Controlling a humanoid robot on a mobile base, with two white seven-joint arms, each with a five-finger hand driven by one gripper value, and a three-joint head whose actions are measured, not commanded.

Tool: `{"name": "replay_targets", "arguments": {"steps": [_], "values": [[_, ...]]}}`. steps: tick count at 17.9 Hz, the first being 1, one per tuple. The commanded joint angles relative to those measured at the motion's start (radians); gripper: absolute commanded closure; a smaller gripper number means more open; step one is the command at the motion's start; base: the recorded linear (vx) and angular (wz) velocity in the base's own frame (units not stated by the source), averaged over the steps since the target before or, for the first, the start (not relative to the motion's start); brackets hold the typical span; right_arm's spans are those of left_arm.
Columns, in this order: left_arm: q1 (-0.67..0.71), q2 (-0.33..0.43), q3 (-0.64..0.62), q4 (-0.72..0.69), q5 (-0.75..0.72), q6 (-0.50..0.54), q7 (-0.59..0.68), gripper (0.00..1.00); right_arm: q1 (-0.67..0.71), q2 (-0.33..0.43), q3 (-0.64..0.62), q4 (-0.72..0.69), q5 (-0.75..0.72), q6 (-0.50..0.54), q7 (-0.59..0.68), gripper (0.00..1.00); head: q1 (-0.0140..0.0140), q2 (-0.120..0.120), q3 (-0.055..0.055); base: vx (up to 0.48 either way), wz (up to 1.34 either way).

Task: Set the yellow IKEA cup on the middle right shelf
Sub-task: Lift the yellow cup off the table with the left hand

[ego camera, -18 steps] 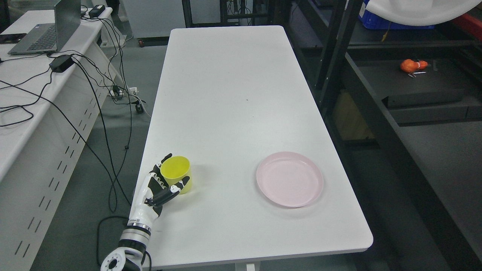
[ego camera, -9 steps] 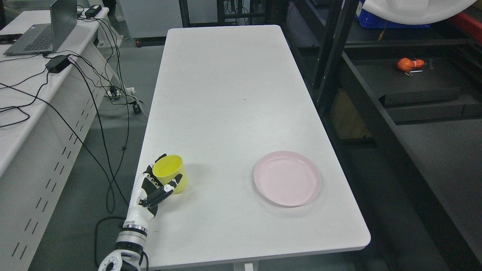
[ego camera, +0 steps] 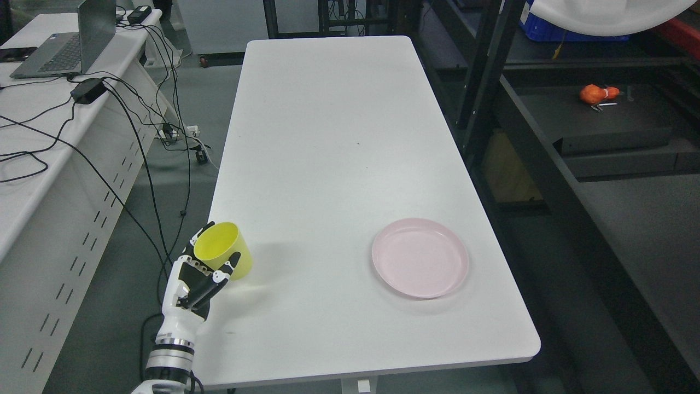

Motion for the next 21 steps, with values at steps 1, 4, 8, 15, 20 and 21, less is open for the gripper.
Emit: {"name": "replay_targets", "arguments": {"steps": [1,4,8,15,20,21], "values": [[0.049,0.017,0.030,-0.194,0.015,-0.002,0.000,0.99,0.014,-0.017,0.017,0.000,-0.025,0.001,0.005,0.01,0.0000,0.000,0.000,-0.034,0.02],[0.056,0.017,0.029,-0.196,0.014,-0.004,0.002,0.99,0.014,-0.017,0.018,0.000,-0.025,0.001,0.005,0.01,0.0000,0.000,0.000,-0.044,0.04],[0.062,0.017,0.036,-0.194,0.014,-0.004,0.002,0.99,0.014,-0.017,0.018,0.000,-0.025,0.001,0.005,0.01,0.0000,0.000,0.000,-0.098,0.03],[0.072,0.017,0.032,-0.196,0.014,-0.004,0.002,0.99,0.014,-0.017,0.017,0.000,-0.025,0.001,0.005,0.01,0.0000,0.000,0.000,-0.165,0.01],[0.072,0.017,0.027,-0.193,0.014,-0.002,0.000,0.99,0.014,-0.017,0.017,0.000,-0.025,0.001,0.005,0.01,0.0000,0.000,0.000,-0.251,0.00],[0.072,0.017,0.026,-0.191,0.014,-0.002,0.002,0.99,0.014,-0.017,0.017,-0.001,-0.025,0.001,0.005,0.01,0.0000,0.000,0.000,-0.277,0.00]]}}
